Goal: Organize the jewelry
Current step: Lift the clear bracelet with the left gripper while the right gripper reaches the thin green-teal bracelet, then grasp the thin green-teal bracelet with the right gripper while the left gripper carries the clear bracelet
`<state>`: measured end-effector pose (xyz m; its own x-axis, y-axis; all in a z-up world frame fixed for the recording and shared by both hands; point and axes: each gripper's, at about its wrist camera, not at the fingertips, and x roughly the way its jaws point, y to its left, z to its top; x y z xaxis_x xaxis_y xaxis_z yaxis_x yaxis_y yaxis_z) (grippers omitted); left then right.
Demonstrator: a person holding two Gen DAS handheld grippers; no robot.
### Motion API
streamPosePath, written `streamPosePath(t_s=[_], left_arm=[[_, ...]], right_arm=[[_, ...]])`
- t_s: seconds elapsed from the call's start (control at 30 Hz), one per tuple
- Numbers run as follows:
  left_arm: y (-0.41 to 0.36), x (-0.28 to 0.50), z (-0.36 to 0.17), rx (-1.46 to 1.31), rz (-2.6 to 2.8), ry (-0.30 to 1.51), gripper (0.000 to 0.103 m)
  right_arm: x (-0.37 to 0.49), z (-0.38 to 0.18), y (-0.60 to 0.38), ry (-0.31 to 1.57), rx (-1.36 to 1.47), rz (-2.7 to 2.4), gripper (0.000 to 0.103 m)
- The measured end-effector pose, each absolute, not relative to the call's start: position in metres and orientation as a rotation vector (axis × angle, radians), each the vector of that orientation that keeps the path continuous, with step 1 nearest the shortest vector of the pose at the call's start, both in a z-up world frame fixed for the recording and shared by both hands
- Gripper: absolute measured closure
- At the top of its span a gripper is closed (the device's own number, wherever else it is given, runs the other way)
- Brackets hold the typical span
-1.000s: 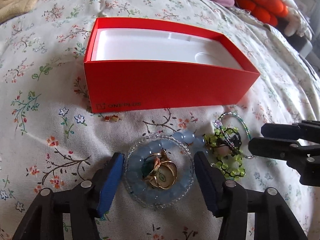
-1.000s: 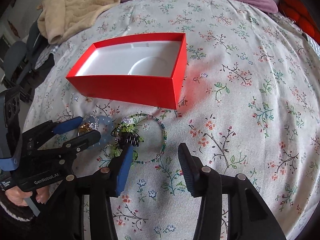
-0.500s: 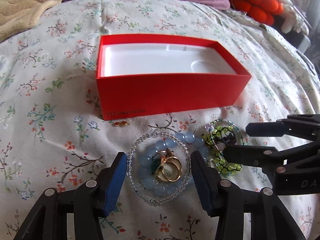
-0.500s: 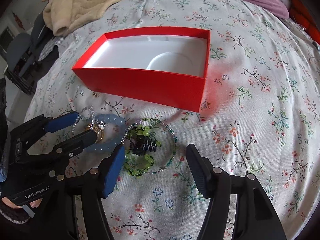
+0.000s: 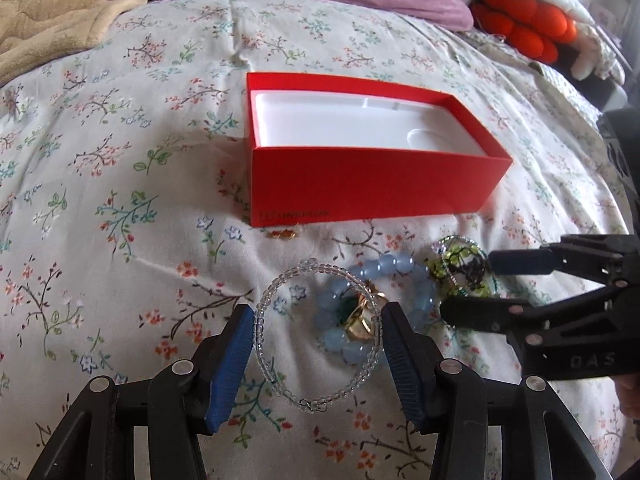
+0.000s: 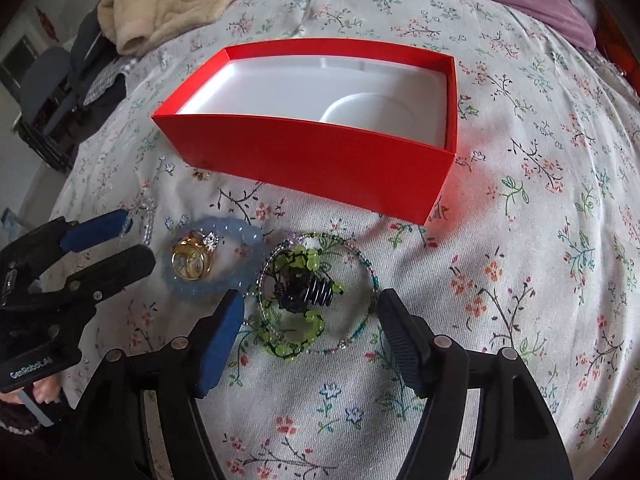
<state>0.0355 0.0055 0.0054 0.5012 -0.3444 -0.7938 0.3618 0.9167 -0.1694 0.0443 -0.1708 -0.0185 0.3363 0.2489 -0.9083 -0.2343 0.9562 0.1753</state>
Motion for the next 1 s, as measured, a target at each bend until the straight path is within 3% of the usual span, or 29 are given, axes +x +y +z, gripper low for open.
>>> streamPosePath(t_s=[0.17, 0.33, 0.4, 0.87, 0.93, 1.0], left_arm=[[0.007, 0.035, 0.005, 0.02, -0.426, 0.957, 0.048], [0.009, 0.035, 0.005, 0.016, -0.421, 0.956, 0.048], [0.009, 0.035, 0.006, 0.016, -0.419, 0.954, 0.048], [0.004, 0.032, 0.009, 0.023, -0.427, 0.945, 0.048], [0.004, 0.031, 0.01, 0.023, -0.427, 0.942, 0.048], [0.003, 0.032, 0.011, 0.022, -0.427, 0.941, 0.048]], right_arm=[[0.045, -0.02, -0.163, 1.166, -0.058, 0.303, 0.048], [0.042, -0.016, -0.169, 1.157, -0.028, 0.326, 0.052], [0.04, -0.014, -0.171, 1.156, -0.021, 0.341, 0.071], [0.031, 0.006, -0.204, 1.111, 0.042, 0.301, 0.072], [0.029, 0.011, -0.205, 1.098, 0.051, 0.309, 0.081], [0.028, 0.015, -0.205, 1.091, 0.054, 0.32, 0.097]])
